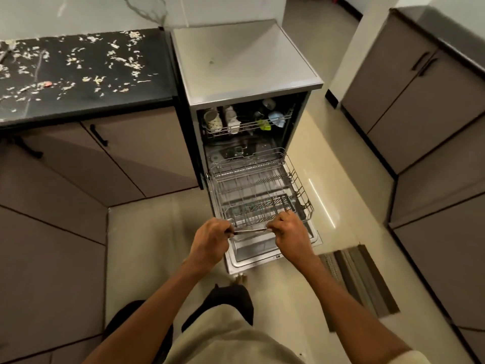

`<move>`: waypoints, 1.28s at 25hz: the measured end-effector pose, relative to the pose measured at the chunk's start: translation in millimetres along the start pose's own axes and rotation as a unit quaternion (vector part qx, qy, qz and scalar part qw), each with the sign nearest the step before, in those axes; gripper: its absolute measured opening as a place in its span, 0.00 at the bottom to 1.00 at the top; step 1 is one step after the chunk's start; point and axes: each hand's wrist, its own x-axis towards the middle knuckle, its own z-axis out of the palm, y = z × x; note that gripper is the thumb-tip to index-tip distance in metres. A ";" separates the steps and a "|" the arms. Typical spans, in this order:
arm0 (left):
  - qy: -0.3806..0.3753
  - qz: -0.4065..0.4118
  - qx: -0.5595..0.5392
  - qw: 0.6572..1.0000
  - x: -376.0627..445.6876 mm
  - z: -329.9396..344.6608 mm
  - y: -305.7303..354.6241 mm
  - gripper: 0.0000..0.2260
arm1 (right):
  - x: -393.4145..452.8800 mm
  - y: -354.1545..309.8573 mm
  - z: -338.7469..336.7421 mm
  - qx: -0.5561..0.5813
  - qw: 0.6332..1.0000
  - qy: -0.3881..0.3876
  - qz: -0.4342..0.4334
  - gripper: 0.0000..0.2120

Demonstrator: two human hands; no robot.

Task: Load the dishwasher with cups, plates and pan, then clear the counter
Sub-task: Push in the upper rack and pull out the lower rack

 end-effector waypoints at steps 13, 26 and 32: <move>-0.099 -0.046 -0.050 0.993 139.9 124.0 31.4 0.08 | 76.5 166.6 11.5 -0.006 0.992 -0.110 0.067 0.08; -0.199 -0.127 0.006 0.972 259.1 270.3 -4.2 0.04 | 155.8 323.4 104.1 0.012 0.972 -0.223 0.079 0.10; -0.188 -0.189 0.023 0.964 282.2 351.2 -30.1 0.03 | 192.7 394.7 175.7 0.019 0.961 -0.275 0.029 0.10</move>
